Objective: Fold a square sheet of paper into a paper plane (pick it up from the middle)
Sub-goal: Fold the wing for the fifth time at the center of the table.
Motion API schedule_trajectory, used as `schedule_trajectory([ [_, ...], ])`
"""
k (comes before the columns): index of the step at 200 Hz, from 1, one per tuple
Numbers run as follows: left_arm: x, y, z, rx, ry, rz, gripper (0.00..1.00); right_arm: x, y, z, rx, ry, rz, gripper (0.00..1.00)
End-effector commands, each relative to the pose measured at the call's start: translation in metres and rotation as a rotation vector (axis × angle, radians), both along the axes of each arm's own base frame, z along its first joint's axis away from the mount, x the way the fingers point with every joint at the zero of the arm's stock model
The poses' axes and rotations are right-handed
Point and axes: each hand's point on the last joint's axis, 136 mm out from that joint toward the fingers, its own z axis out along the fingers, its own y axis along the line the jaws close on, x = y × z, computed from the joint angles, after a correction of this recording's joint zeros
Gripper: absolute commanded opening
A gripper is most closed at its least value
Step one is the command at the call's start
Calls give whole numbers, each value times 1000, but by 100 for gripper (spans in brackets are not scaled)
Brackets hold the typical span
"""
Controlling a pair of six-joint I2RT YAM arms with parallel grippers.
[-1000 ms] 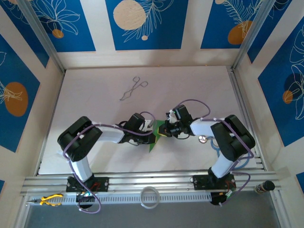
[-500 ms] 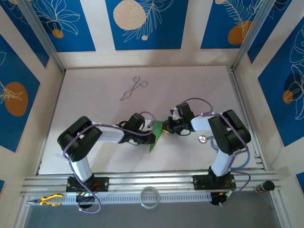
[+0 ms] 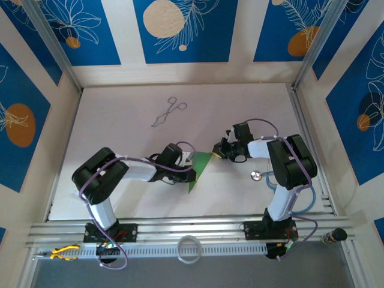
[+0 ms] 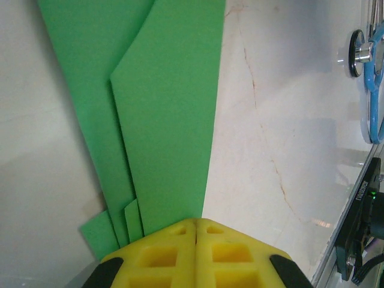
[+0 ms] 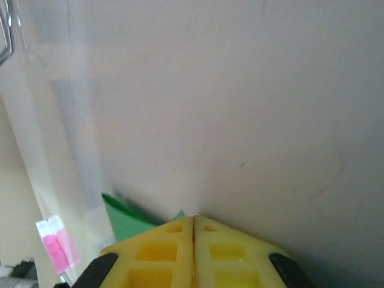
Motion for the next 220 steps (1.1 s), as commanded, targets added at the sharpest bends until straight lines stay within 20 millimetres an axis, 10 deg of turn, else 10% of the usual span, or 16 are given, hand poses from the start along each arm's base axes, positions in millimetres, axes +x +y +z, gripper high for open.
schedule_trajectory([
  [1, -27, 32, -37, 148, 116, 7, 0, 7, -9, 0, -58, 22, -28, 8],
  [98, -21, 29, -31, 126, 106, 33, 0, -40, 30, 52, 20, -128, 104, 9],
  [154, -18, 26, -27, 113, 100, 39, 0, -80, 65, 29, 45, -57, 221, 6],
  [220, -13, 20, -7, 65, 74, 50, 1, -84, 55, -11, -37, 59, 176, 2],
])
